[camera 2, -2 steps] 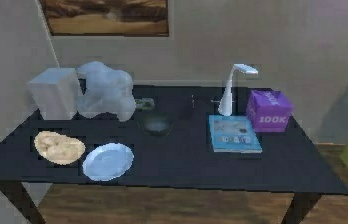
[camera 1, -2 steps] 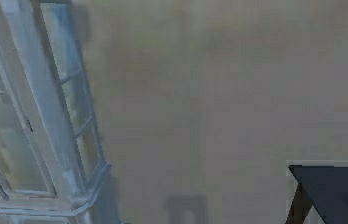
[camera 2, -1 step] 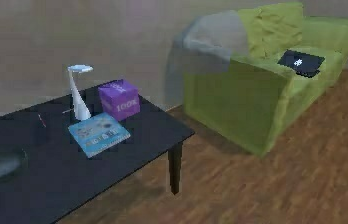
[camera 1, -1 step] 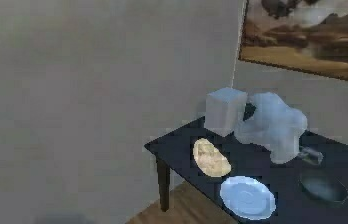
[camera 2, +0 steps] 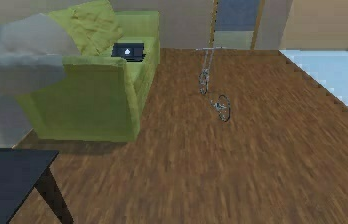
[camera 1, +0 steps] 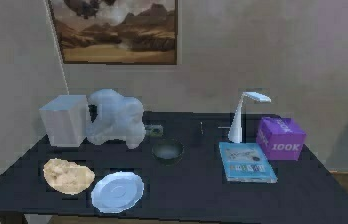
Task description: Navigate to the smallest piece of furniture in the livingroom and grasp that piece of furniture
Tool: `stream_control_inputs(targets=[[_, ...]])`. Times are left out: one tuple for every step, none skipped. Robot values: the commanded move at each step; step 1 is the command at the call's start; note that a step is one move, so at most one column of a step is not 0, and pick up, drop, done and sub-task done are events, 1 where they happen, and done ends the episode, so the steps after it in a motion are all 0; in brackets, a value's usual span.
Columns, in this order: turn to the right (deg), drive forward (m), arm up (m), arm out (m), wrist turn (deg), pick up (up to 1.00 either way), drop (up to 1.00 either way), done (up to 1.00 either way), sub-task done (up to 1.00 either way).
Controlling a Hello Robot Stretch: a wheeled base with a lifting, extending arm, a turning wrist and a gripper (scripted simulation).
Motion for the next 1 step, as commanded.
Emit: stream_control_inputs(targets=[[3.0, 0.00, 0.00, 0.00, 0.0, 0.00, 0.00, 0.00, 0.00]])
